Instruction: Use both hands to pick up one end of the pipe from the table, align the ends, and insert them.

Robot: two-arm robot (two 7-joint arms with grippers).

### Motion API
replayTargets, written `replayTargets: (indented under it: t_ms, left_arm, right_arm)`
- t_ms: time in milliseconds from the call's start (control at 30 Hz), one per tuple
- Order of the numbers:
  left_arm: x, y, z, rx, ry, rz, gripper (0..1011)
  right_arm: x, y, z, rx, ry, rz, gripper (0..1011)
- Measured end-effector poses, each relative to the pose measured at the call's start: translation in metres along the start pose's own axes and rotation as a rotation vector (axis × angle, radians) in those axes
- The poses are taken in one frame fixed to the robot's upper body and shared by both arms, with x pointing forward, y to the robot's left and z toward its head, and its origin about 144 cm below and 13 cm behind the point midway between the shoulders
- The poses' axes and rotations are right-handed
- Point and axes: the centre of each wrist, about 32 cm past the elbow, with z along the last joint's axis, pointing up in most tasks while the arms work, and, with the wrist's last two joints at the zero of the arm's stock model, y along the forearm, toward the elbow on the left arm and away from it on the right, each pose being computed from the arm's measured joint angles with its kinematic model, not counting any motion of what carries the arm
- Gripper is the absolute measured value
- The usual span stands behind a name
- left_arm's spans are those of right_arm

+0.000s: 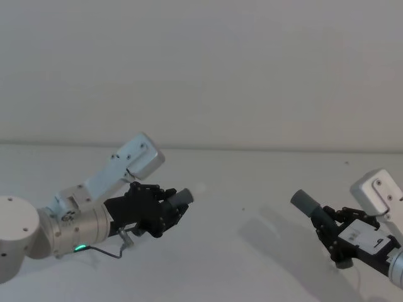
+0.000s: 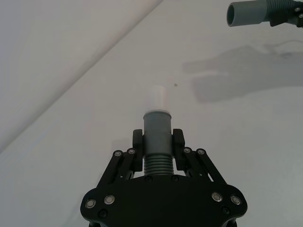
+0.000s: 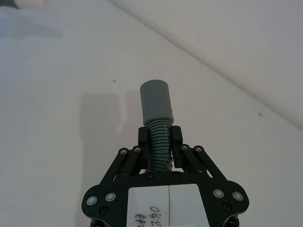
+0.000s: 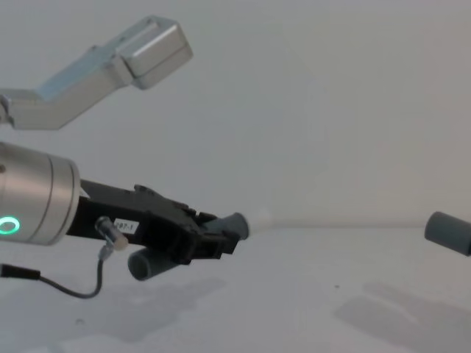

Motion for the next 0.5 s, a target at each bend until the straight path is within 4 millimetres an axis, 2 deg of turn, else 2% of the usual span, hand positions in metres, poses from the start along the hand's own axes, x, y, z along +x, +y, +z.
replayTargets:
  t_ms: [500]
  left_arm:
    - [0.014, 0.008, 0.007, -0.044, -0.135, -0.099, 355]
  right_arm:
    - [0.005, -0.004, 0.011, 0.037, -0.126, 0.104, 265]
